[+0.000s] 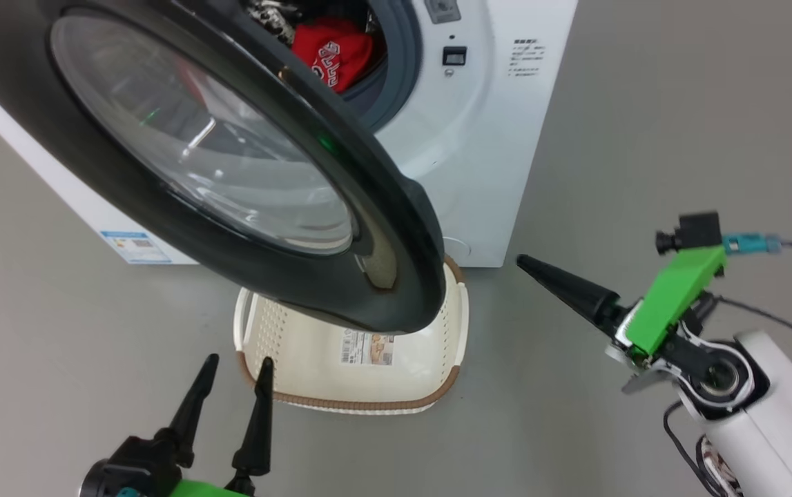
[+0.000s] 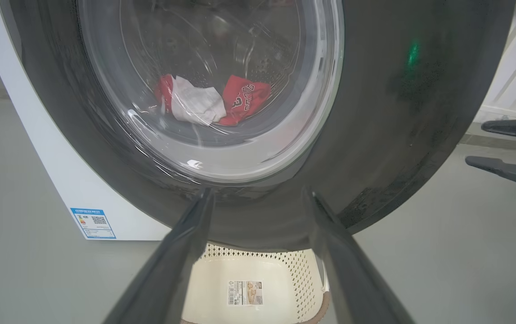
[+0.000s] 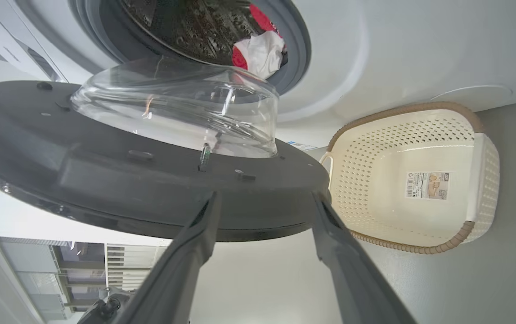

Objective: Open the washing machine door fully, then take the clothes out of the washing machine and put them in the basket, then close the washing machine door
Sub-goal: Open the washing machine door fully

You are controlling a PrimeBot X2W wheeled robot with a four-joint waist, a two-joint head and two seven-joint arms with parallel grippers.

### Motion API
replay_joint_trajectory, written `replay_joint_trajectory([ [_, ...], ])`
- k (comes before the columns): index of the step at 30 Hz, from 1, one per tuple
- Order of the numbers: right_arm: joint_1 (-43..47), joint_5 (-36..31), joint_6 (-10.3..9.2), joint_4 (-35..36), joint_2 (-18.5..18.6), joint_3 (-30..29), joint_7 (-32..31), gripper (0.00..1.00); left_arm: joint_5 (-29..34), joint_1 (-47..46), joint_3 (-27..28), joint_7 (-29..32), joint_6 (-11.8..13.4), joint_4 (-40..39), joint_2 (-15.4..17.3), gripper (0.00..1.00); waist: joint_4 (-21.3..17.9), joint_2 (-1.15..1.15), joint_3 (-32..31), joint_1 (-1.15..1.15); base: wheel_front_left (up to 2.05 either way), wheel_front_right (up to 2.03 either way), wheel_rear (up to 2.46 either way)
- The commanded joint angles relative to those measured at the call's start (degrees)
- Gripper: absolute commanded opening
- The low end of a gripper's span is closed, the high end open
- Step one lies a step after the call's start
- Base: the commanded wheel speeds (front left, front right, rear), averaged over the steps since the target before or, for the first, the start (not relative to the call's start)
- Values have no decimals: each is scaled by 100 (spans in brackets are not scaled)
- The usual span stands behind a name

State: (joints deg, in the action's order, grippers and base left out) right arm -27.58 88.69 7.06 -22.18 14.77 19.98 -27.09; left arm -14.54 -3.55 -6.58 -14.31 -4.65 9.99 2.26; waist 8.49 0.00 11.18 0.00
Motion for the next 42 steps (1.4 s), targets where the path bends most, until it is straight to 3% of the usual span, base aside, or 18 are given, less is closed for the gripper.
replay_joint_trajectory([
  [1, 150, -37, 43, 70, 34, -22, 156, 100, 59, 1, 251, -69, -48, -100, 62, 100, -110, 0, -111, 0, 0, 0, 0],
  [16, 1059, -577, 43, 85, 272, 235, 1210, 100, 107, 256, 617, -69, -69, -95, 62, 100, -446, 0, -376, 0, 0, 0, 0],
  [27, 1221, -1908, 43, -471, 738, 1124, 3291, 100, 85, 320, 738, -69, -72, -76, 62, 100, -606, 0, -376, 0, 0, 0, 0],
  [35, 1192, -2396, 43, -718, 877, 1711, 4152, 100, -12, 339, 795, -69, -80, -41, 62, 100, -641, 0, -457, 0, 0, 0, 0],
  [38, 1180, -2803, 43, -740, 860, 1588, 4201, 100, -7, 375, 812, -69, -84, -37, 62, 100, -661, 0, -511, 0, 0, 0, 0],
  [42, 1483, -3767, 43, -552, 667, 752, 4206, 100, -14, 405, 789, -69, -95, -22, 62, 100, -632, 0, -588, 0, 0, 0, 0],
])
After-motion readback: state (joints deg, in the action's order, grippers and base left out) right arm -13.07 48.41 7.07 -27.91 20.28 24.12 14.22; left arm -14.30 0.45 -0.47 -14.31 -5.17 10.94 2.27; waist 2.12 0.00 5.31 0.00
